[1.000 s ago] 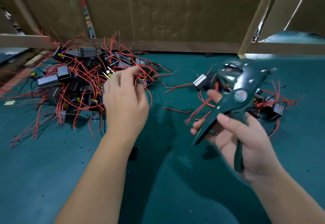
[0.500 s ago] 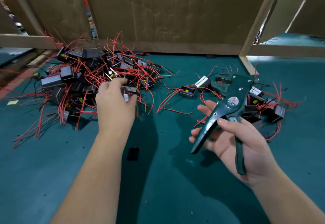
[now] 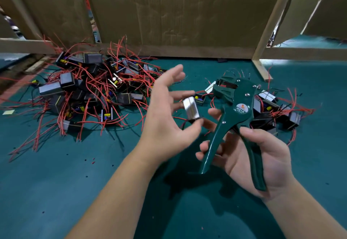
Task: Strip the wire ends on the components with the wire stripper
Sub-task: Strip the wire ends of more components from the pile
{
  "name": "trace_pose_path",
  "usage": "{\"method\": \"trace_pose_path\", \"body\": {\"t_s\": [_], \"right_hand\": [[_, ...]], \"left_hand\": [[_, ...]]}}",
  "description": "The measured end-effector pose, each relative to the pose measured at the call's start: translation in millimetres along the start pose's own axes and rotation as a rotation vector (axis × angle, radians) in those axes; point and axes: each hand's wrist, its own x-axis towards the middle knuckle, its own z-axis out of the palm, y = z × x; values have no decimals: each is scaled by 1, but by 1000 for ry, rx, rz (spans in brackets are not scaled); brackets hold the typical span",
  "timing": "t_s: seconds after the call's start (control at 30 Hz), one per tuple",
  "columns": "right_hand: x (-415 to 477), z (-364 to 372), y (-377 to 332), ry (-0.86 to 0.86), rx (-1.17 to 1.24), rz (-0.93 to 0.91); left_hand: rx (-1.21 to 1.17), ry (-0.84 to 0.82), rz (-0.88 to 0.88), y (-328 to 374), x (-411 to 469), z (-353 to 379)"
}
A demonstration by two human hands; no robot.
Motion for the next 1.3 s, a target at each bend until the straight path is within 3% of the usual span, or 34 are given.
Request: {"method": "trace_pose_path", "body": {"t_s": [0.1,0.23,0.33,0.83,0.97,1.17,1.3], "right_hand": [[-1,0,-1,-60,12,8],[0,0,-3,-48,-1,2],[0,-1,-4,-36,4,-6],[0,-4,-8,-25,78,46],[1,-5,-10,-52,168,48],[1,-8,-12,-90,262,50],[3,-8,-10,-77,274,55]], "left_hand": [[-233,-95,-85,10,-6,13],[-696,-16,-272,13,-1,12],[-821,25,-373,6,4,3],[-343,-230,-288,1,3,-8],[-337,-297,-261,-1,1,-5],[-219,-172,-202,1,1,-3],[-261,-132,-234,2,-1,-1]]}}
